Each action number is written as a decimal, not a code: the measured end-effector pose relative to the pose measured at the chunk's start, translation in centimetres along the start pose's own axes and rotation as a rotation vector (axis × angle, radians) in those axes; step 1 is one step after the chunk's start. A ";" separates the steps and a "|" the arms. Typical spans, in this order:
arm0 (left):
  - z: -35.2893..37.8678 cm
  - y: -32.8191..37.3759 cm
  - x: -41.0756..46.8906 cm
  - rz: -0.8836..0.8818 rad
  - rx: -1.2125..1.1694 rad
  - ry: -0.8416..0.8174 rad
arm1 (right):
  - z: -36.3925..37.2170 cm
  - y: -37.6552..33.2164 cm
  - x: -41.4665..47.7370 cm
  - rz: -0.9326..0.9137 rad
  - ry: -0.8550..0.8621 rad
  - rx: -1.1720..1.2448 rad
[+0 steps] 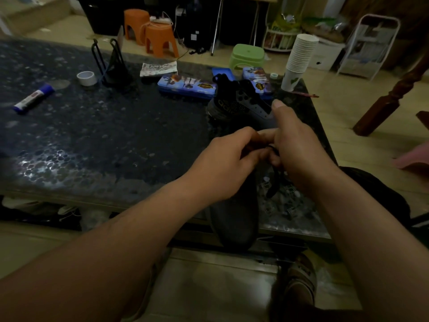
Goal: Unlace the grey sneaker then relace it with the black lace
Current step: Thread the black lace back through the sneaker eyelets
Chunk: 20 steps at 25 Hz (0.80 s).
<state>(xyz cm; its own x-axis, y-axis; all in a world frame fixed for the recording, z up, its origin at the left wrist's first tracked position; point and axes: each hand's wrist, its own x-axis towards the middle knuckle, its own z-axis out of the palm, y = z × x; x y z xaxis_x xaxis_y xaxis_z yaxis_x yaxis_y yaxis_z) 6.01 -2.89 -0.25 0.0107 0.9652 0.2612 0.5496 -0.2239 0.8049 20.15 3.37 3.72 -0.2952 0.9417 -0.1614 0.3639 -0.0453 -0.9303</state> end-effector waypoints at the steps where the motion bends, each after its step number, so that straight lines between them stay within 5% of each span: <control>1: -0.1 -0.1 0.0 -0.012 -0.013 0.000 | 0.2 -0.1 0.0 0.003 -0.005 0.015; 20: -1.6 -1.4 1.2 0.032 0.088 -0.026 | 0.5 0.3 1.6 -0.039 -0.140 0.063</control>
<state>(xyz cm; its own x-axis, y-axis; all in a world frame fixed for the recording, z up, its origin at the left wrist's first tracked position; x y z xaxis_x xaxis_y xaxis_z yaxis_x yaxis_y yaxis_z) 3.95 -1.60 -0.19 0.0506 0.9612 0.2711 0.6197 -0.2430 0.7463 19.37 4.68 2.98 -0.4305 0.8874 -0.1647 0.2947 -0.0342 -0.9550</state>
